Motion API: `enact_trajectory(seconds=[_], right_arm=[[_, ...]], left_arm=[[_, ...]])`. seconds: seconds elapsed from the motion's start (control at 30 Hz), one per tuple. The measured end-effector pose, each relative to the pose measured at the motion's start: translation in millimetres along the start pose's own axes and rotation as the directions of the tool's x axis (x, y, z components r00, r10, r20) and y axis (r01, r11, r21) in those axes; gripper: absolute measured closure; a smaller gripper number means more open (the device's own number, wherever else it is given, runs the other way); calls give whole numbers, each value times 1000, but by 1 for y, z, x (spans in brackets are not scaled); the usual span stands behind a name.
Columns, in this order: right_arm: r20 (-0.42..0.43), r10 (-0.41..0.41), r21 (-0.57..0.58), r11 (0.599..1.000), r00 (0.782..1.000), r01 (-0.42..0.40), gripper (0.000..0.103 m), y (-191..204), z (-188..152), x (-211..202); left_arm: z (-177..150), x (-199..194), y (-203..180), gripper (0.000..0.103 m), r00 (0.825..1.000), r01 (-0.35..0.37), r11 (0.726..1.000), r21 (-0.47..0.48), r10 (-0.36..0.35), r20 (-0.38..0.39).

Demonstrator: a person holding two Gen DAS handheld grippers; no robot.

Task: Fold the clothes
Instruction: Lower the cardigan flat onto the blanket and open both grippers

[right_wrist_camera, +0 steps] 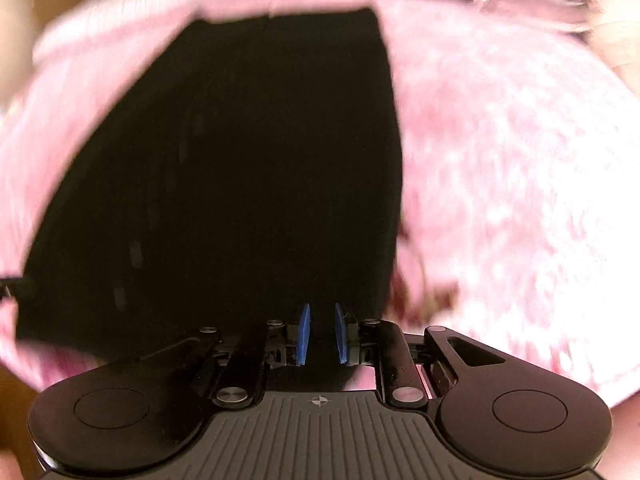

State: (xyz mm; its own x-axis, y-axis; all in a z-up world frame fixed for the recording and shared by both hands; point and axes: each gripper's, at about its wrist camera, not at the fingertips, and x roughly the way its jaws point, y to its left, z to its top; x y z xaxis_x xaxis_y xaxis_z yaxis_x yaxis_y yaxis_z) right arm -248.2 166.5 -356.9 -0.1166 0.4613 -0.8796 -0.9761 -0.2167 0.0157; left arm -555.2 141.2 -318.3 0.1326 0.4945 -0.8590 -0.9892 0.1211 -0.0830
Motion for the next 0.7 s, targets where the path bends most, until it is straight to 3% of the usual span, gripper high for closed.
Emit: enact_trajectory(seconds=[0.1,0.2,0.33,0.53,0.6,0.7], right_arm=[[55,-13,46,999,998,10,87,6,3,8],[114,-29,89,996,993,18,87,12,2,14],[224,-48,102,994,974,25,87,21,-45,1],[345,-74,106,994,936,39,87,31,-84,-11],[348,-93,94,993,933,64,87,40,-98,-19],[312,-115,60,993,943,102,87,53,-118,-36]], left_arm=[[1,16,9,95,998,4,1000,24,-5,63],[-15,32,15,95,997,4,999,34,-6,79],[-37,35,4,95,981,-15,997,77,-1,194],[-71,28,-7,95,953,-54,998,41,40,301],[-77,22,-7,95,953,-65,998,21,56,297],[-82,5,-13,96,968,-63,998,-24,67,242]])
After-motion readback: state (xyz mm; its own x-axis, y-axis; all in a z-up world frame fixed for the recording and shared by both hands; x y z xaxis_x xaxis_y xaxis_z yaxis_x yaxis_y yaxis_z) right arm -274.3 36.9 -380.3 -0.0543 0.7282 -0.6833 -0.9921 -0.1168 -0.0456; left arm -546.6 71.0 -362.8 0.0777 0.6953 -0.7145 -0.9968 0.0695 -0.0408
